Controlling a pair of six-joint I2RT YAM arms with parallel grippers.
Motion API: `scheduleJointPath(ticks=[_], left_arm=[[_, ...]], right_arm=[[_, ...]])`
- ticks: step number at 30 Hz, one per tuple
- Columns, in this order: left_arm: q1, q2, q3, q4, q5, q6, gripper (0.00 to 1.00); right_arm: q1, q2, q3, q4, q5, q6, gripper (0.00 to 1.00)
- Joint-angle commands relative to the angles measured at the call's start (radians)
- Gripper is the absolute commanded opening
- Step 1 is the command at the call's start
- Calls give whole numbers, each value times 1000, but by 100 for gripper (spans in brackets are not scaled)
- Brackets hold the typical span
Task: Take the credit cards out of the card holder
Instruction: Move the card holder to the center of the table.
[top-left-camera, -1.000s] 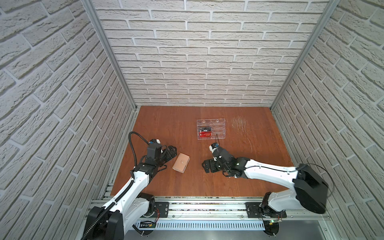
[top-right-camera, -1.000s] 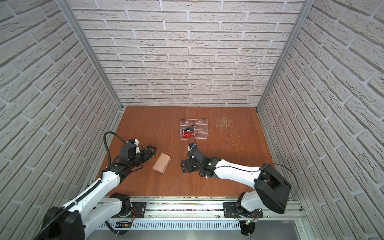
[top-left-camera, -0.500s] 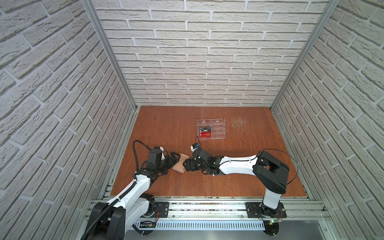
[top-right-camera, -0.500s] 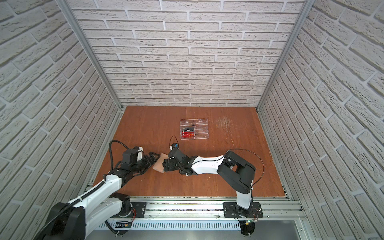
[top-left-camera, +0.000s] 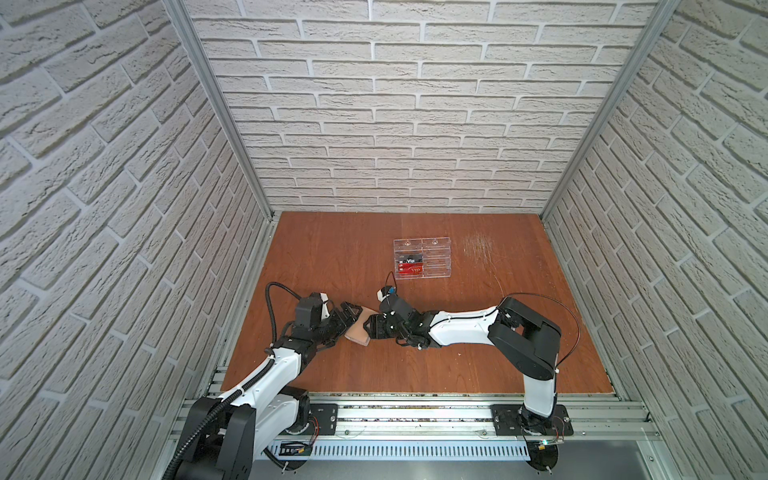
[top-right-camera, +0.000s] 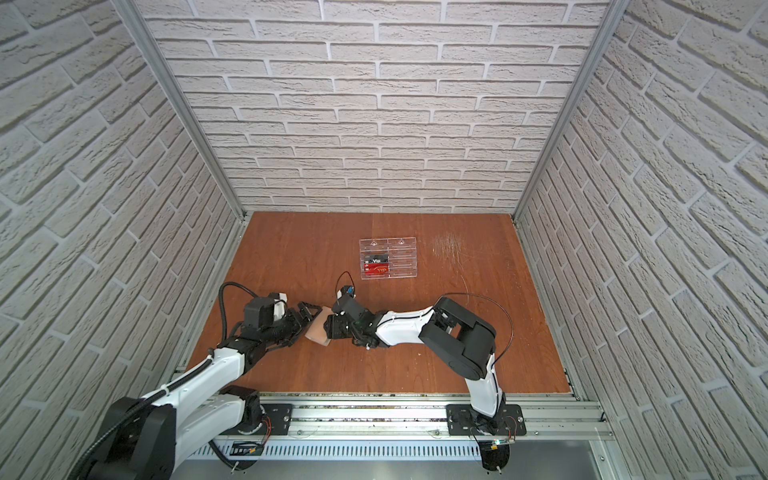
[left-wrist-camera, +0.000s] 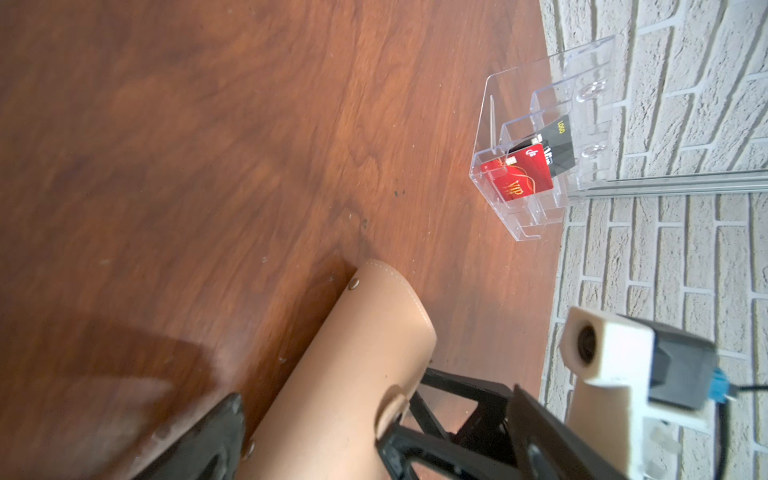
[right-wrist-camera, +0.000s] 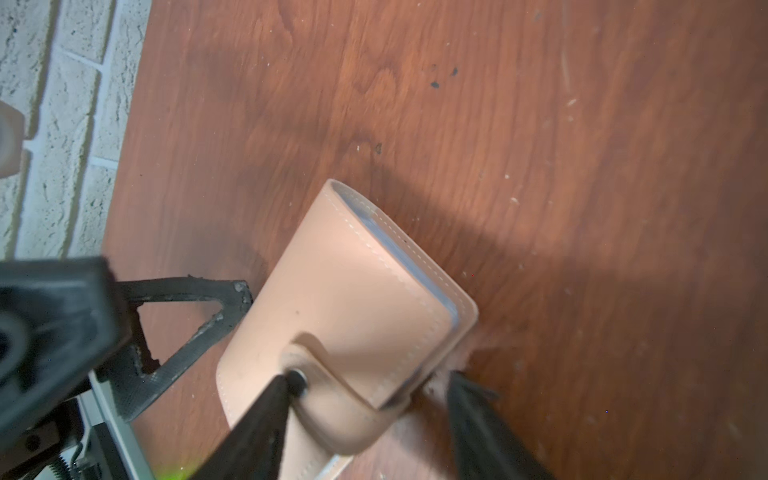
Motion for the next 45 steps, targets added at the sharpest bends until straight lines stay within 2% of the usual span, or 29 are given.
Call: scheduleJointPath(ticks=[1, 9, 13, 22, 28, 32, 36, 41, 45], left_arm=[[7, 14, -17, 70, 21, -14, 98], [-1, 70, 14, 103, 23, -17, 98], [-31, 118, 64, 85, 10, 8, 98], [-83, 190, 159, 9, -60, 35, 98], [-184, 175, 249, -174, -288, 69, 98], [-270, 168, 275, -178, -384, 137, 98], [-277, 216, 289, -117, -318, 156, 98], [-278, 294, 306, -20, -210, 149, 98], [-278, 332, 318, 20, -176, 136, 98]], right_arm=[[-31, 42, -2, 81, -14, 49, 50], [-81, 59, -22, 95, -25, 50, 21], [-104, 33, -41, 60, -8, 28, 12], [-181, -84, -106, -55, 30, -57, 11], [-233, -161, -147, -125, 41, -130, 10], [-256, -199, -165, -144, 28, -175, 10], [-268, -210, -163, -159, 14, -195, 13], [-277, -229, -168, -161, -9, -204, 26], [-286, -271, -182, -169, -17, -211, 37]])
